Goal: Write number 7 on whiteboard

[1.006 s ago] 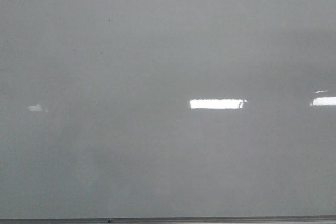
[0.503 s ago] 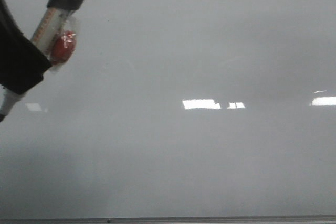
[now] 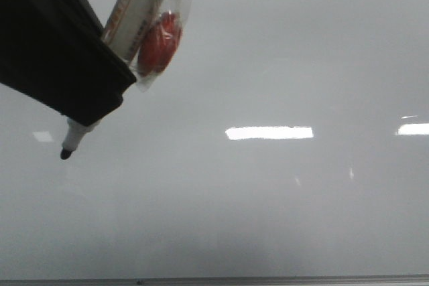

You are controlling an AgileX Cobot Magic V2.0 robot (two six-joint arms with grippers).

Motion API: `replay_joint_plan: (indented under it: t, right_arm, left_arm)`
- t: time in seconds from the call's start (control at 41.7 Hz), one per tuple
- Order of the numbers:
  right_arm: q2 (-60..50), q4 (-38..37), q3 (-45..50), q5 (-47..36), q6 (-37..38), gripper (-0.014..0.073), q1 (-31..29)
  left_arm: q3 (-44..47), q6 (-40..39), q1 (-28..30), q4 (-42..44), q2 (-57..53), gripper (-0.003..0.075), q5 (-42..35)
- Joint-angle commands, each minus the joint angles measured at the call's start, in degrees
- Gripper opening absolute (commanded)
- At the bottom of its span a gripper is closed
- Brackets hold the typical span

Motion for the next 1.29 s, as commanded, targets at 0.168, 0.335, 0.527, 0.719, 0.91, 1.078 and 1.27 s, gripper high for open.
replay_joint_plan:
  t: [0.168, 0.335, 0.527, 0.719, 0.91, 1.078, 1.27]
  right_arm:
    - [6.8, 3.2, -4.4, -2.5, -1.5, 0.066, 2.8]
    - [7.6, 5.2, -4.4, -3.4, -3.5, 0.053, 2.8]
    - [8.3, 5.7, -4.4, -2.8, -3.5, 0.0253, 2.8]
    - [8.3, 5.9, -4.4, -2.7, -3.5, 0.0009, 2.8]
    - [8.3, 5.9, -4.4, -1.8, -3.5, -0.0068, 2.8]
    - [8.1, 5.1, -4.4, -1.9, -3.5, -0.0068, 1.8]
    - [8.0, 2.3, -4.4, -2.0, -3.5, -0.0068, -2.2]
  left_arm:
    - [-1.9, 0.0, -0.5, -1.9, -1.3, -0.0011, -3.8]
    - [-1.9, 0.0, -0.5, -2.0, -1.3, -0.0011, -3.8]
    - [-1.9, 0.0, -0.5, -2.1, -1.3, -0.0011, -3.8]
    - [-1.9, 0.0, -0.5, -2.9, -1.3, -0.001, -5.6]
    - [-1.9, -0.3, -0.5, -3.0, -1.3, -0.0003, -7.3]
    - [-1.9, -0.3, -0.5, -2.9, -1.3, 0.0189, -7.3]
    - [-1.9, -0.6, -0.5, -3.0, -3.5, 0.043, -6.2]
